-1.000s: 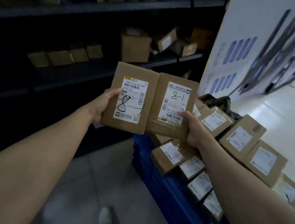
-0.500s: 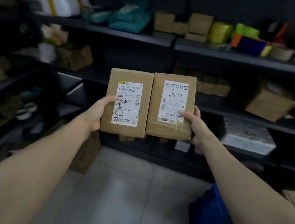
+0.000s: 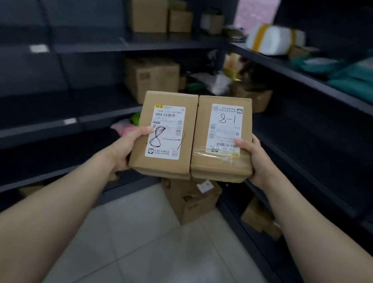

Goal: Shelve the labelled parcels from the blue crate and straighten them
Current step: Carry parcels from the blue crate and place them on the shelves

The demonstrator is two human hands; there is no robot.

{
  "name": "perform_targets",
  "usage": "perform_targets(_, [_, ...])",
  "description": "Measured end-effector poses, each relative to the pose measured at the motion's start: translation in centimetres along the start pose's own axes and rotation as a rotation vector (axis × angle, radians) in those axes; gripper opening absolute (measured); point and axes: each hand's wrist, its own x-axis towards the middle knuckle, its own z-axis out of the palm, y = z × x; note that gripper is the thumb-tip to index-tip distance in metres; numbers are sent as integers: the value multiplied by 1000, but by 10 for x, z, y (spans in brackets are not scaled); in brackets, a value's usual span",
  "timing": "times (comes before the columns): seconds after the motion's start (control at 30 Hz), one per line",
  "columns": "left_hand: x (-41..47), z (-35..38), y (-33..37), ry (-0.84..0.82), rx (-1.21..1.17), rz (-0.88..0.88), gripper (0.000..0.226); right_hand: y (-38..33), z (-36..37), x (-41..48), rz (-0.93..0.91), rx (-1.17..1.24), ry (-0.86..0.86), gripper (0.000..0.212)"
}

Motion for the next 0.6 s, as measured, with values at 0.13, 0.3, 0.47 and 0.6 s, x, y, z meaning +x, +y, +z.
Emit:
perform_targets(0.13, [-30,-50,10,144,-12,60,37,-9,60,55,17,-64,-214,77])
perform_targets(0.3, [-76,-94,13,365,-98,151,53,-12,140,96,47,-127,-437,79])
perform_targets(0.47, [-139,-143,-7,595,-205,201,56,13,236,100,145,-183,-644,83])
perform_targets(0.6, [-188,-199,-23,759,-251,177,58,50,315,89,196,-233,-736,85])
